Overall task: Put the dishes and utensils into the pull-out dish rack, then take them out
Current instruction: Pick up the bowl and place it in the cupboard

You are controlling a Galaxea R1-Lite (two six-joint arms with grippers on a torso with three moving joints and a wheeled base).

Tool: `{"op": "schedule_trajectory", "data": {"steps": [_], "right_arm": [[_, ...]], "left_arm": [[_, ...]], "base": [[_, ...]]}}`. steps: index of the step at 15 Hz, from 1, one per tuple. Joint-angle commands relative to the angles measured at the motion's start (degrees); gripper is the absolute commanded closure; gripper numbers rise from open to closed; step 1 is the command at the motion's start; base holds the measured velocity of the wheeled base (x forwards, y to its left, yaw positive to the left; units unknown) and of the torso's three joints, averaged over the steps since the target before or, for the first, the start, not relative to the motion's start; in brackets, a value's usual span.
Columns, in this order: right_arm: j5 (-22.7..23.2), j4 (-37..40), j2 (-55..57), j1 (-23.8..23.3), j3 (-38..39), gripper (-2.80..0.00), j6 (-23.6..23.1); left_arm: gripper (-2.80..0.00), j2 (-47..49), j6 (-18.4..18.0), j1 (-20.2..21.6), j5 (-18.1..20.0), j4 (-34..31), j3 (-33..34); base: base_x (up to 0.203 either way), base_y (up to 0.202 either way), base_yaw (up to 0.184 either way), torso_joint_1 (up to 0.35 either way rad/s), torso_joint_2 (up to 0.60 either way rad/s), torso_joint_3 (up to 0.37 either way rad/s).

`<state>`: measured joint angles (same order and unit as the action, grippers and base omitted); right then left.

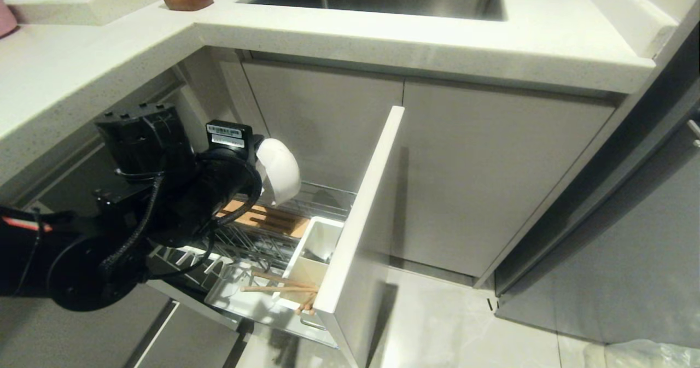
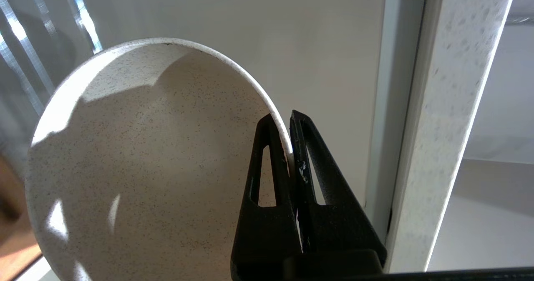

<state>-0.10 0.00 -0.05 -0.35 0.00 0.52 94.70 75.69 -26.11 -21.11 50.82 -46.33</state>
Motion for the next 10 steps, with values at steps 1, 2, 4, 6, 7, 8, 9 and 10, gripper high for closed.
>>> {"op": "schedule_trajectory", "data": {"steps": [1,2,4,6,7,8,9,10], "right_arm": [[0.01,0.00,0.05,0.00,0.00,0.00,0.00],[0.01,0.00,0.05,0.00,0.00,0.00,0.00],[0.01,0.00,0.05,0.00,0.00,0.00,0.00],[0.01,0.00,0.05,0.00,0.00,0.00,0.00],[0.01,0.00,0.05,0.00,0.00,0.00,0.00],[0.01,0.00,0.05,0.00,0.00,0.00,0.00],[0.01,0.00,0.05,0.00,0.00,0.00,0.00],[0.01,0.00,0.05,0.00,0.00,0.00,0.00]], "left_arm": [[0.00,3.76,0.49,1.12,-0.24,3.49,0.36],[0.00,4.73,0.63,1.68,-0.25,4.93,0.45],[0.00,5.76,0.90,2.01,-0.26,6.63,0.40],[0.00,6.73,1.92,2.12,0.01,6.66,-0.34],[0.00,7.08,2.20,2.17,-0.15,6.73,-0.50],[0.00,7.35,2.59,3.01,0.05,6.79,-0.51],[0.00,8.24,3.59,3.42,0.24,7.02,-0.58],[0.00,9.05,3.98,3.78,0.35,7.36,-0.78]], "base": [[0.000,0.000,0.000,0.000,0.00,0.000],[0.000,0.000,0.000,0.000,0.00,0.000],[0.000,0.000,0.000,0.000,0.00,0.000],[0.000,0.000,0.000,0.000,0.00,0.000],[0.000,0.000,0.000,0.000,0.00,0.000],[0.000,0.000,0.000,0.000,0.00,0.000],[0.000,0.000,0.000,0.000,0.00,0.000],[0.000,0.000,0.000,0.000,0.00,0.000]]}}
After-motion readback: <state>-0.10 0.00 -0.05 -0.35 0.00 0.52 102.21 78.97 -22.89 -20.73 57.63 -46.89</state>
